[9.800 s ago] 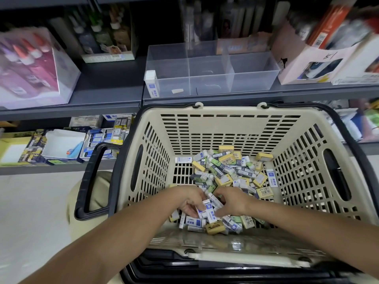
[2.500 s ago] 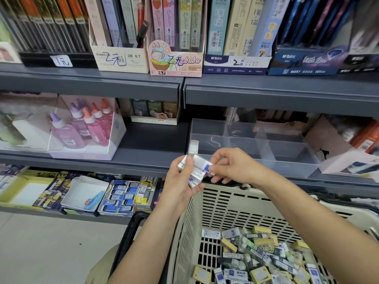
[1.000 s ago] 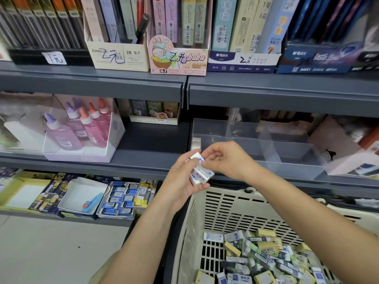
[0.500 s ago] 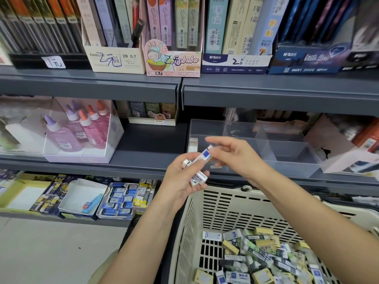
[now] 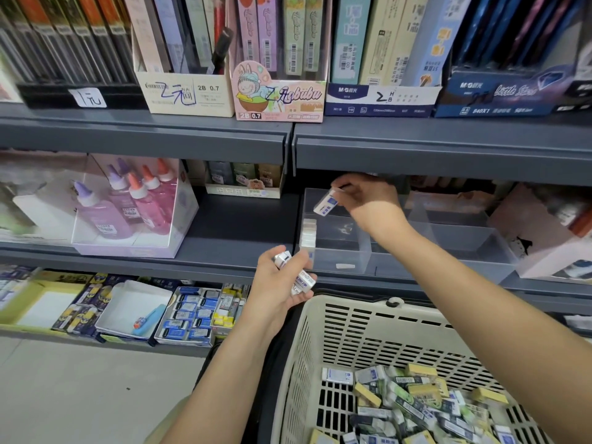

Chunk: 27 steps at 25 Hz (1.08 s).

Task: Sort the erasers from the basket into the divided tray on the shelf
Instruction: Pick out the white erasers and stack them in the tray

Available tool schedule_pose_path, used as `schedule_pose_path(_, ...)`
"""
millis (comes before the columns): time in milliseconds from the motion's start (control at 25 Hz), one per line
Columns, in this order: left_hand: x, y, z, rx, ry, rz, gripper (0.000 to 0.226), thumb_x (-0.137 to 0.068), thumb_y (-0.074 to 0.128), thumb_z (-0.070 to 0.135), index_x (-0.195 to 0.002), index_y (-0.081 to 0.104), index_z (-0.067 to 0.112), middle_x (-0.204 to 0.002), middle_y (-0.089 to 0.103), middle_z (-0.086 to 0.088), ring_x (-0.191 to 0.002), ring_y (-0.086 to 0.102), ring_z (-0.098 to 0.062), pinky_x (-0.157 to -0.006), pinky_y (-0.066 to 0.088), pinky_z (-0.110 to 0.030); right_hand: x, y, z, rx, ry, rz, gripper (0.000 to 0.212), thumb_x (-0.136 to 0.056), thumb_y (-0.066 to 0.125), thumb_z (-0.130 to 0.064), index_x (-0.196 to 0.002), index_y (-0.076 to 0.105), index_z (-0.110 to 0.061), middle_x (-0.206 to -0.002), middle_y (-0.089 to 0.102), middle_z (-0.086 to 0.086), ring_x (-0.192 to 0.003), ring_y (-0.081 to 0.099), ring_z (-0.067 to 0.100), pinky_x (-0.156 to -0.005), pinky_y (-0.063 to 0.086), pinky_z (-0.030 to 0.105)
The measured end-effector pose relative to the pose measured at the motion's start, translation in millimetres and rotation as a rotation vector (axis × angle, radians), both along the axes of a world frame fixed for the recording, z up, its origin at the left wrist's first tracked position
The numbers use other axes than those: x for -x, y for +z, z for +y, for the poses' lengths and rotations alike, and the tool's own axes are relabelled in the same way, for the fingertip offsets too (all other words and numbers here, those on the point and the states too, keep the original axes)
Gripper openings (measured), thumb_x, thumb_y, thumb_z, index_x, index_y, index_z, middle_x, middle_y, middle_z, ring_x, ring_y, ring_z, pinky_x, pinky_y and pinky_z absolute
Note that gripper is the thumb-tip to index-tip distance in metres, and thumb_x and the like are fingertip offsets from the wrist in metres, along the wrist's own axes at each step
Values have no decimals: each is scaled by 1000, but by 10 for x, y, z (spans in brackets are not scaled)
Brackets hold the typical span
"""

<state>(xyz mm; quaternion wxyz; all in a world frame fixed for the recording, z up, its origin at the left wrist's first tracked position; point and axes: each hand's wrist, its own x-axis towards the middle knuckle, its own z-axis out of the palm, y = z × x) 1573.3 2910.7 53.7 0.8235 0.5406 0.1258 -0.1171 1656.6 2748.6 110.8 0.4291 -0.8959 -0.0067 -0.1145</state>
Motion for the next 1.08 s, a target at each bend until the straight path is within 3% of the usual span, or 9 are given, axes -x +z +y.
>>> schedule_pose_path(120,-29,-37,17,-6,14,27,33,-85,67,20,-112,48,18,-73,69,-1,-63,65,-14,-50,50,-27,-43,-59,96,191,83,-21,18,-89,59,-16,-106,67,-18,-102,71,4,-93,65,22,-88,49,29)
schedule_pose_path(240,-51,-58,27,-21,3,20,28,-85,66,24,-107,51,17,-78,68,-2,-65,66,-13,-53,51,-26,-69,-123,160,328,125,33,21,-91,56,-17,-108,66,-20,-104,69,4,-96,63,25,-90,50,37)
schedule_pose_path(440,-84,-11,8,34,-31,40,24,-89,58,34,-103,51,16,-74,64,-3,-65,64,-15,-53,51,-28,-112,-266,214,346,124,168,22,-94,50,-16,-111,62,-21,-107,67,-2,-100,61,20,-88,48,29)
schedule_pose_path(640,-85,65,16,209,-10,156,12,-90,44,20,-95,52,13,-77,58,-10,-65,60,-23,-55,48,-31,-61,-350,197,405,134,123,28,-93,45,-12,-110,65,-20,-107,68,3,-96,62,24,-86,48,26)
schedule_pose_path(760,-93,96,-2,240,-16,169,11,-90,43,17,-95,51,12,-84,58,-12,-69,59,-25,-58,48,-32,16,-406,183,400,173,104,34,-91,42,-7,-117,61,-20,-104,68,8,-93,62,28,-84,49,31)
schedule_pose_path(920,-103,80,-29,129,-23,133,10,-93,53,19,-101,51,13,-86,63,-9,-74,62,-21,-59,53,-33,106,-309,119,348,197,118,35,-93,43,-11,-123,57,-20,-105,68,5,-95,62,24,-85,49,31)
schedule_pose_path(1080,-45,49,4,79,-23,36,12,-91,58,18,-101,54,16,-91,66,-10,-74,66,-18,-54,54,-27,414,-163,99,172,254,80,17,-90,55,-29,-97,68,-21,-84,68,-10,-79,62,8,-77,49,24)
